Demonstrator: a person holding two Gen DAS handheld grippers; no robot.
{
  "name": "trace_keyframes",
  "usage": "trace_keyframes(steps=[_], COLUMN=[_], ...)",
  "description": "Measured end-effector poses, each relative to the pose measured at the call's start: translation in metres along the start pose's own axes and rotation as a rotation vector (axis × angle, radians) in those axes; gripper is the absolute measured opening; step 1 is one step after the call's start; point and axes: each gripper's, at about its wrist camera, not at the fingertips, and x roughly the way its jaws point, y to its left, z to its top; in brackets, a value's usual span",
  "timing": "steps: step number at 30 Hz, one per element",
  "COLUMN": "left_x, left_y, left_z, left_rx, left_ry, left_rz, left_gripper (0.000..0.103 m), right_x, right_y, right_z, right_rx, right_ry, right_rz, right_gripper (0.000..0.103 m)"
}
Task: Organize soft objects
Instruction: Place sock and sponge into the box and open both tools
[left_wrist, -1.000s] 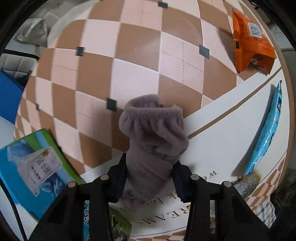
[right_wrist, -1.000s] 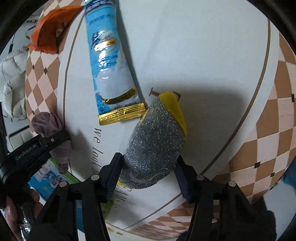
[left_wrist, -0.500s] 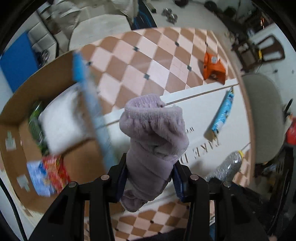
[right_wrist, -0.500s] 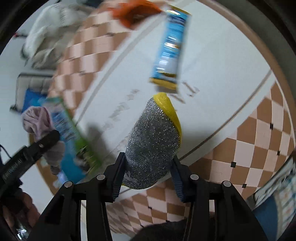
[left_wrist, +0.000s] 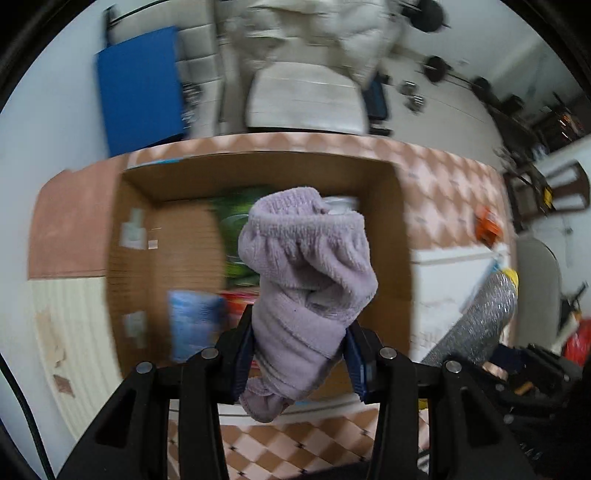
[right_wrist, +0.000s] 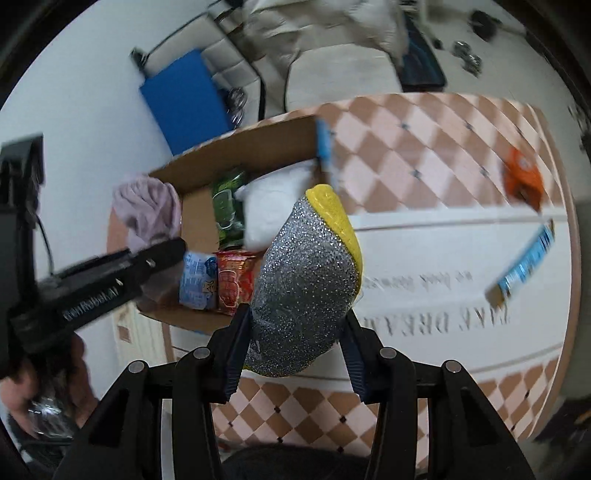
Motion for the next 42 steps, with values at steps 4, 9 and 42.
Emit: trace_keyframes(steps=[4, 9, 42], left_x=[0.023, 0.055, 0.045], left_y=[0.048, 0.083, 0.105], left_z=[0.019, 0.035, 0.007], left_rx=[-0.066, -0.097, -0.113], left_ry=[0.039, 0.104, 0.125], left_rz=[0.046, 0.066, 0.043], left_gripper=[0.040, 0.040, 0.056], right_x=[0.046, 0.102, 0.122], right_y=[0.032, 0.033, 0.052], right_z=[0.012, 0.009, 0.001], right_rx=[-0.001, 0.066, 0.051], right_ry=[0.044, 0.118, 0.177], right_rz=[-0.051, -0.058, -0.146], right_gripper=[0.049, 0.049, 0.077])
